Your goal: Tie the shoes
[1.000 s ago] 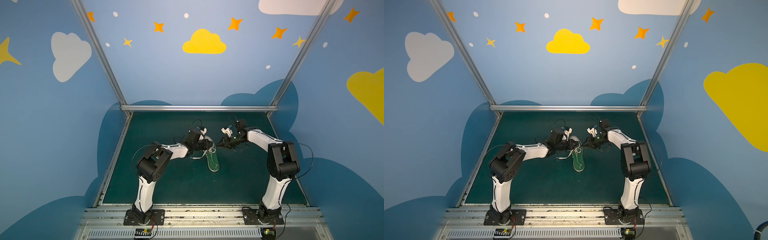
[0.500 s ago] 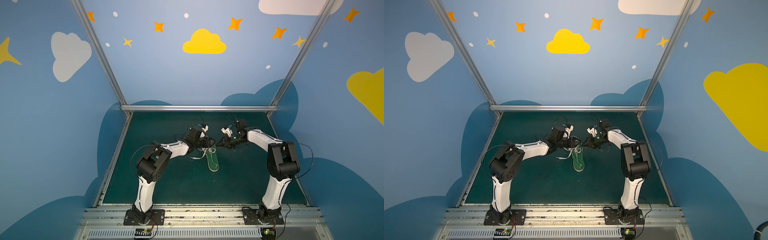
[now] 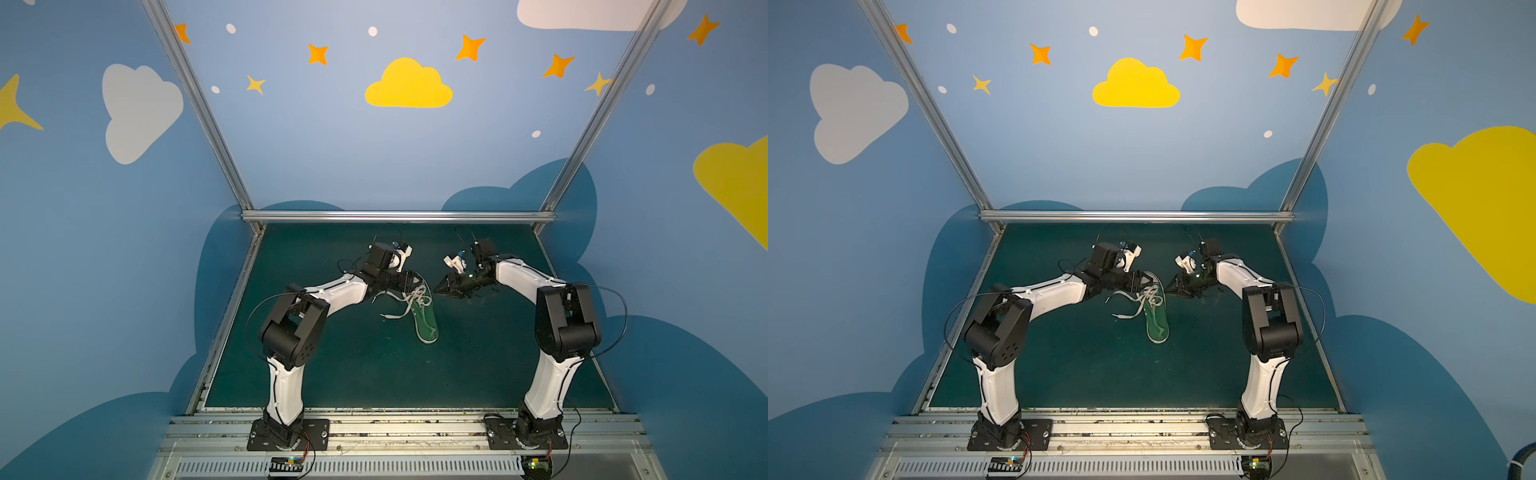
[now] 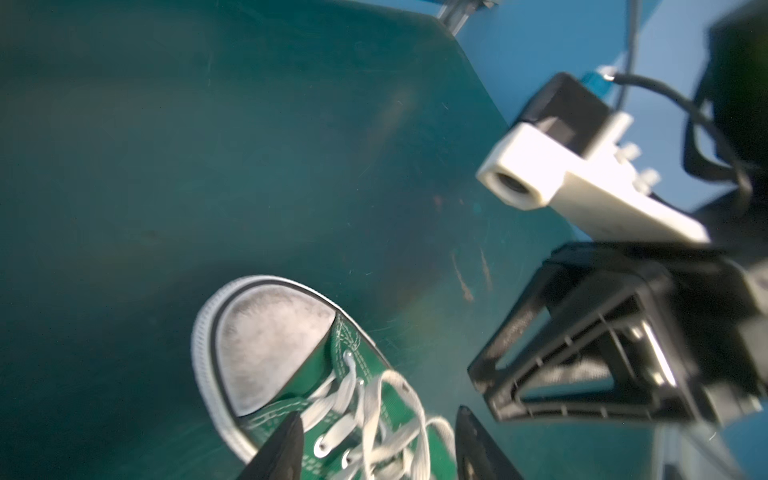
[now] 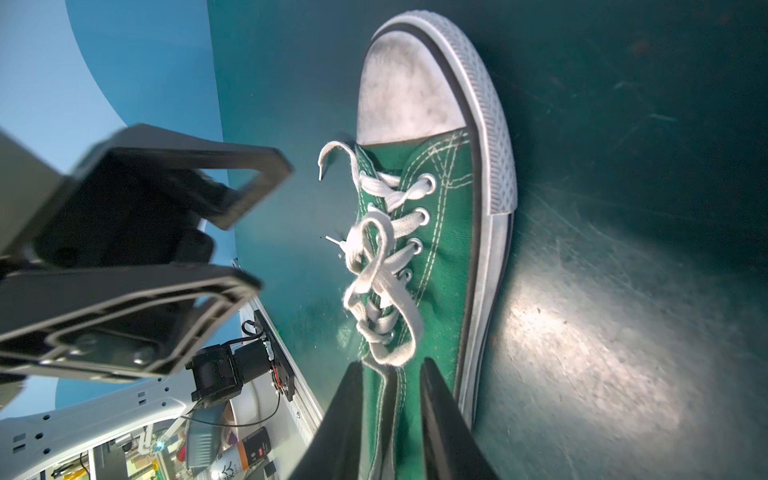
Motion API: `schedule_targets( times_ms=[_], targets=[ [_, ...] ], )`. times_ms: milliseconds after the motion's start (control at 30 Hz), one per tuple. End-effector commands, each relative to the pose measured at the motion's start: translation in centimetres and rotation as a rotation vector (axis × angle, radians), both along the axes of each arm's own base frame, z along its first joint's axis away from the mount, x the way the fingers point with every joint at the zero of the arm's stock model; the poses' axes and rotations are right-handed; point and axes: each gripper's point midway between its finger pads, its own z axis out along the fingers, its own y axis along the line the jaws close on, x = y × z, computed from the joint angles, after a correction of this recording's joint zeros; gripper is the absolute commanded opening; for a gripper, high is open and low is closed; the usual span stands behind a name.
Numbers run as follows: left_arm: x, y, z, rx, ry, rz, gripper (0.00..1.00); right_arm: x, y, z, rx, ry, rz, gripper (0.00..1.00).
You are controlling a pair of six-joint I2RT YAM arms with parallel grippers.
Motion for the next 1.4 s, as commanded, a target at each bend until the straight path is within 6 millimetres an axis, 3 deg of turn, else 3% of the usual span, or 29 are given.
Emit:
schedule_targets(
  times_ms=[0, 167, 333, 833, 1367],
  targets=[
    [-2.3, 1.7, 2.1, 0.124, -0.118, -0.225, 0.6, -0.4, -0.3, 1.5, 0.027, -0.02, -0.003, 0.26],
    [-4.3, 3.6, 1.4, 0.269, -0.214, -0.418, 0.62, -0.6, -0.6, 1.6, 0.036, -0.021, -0.017, 0.25],
    [-5.8, 4.3, -0.8, 0.369, -0.313, -0.631, 0.62, -1.0, -0.7, 1.8, 0.044, -0.017, -0.023, 0.25],
    [-5.0, 4.3, -5.8, 0.46, -0.45, -0.786, 0.51, -1.7, -1.7, 1.6, 0.056, 0.005, -0.041, 0.25],
    [-3.5, 3.3, -8.1, 0.5, -0.457, -0.803, 0.42, -1.8, -2.1, 0.8, 0.055, 0.029, -0.047, 0.25]
  ],
)
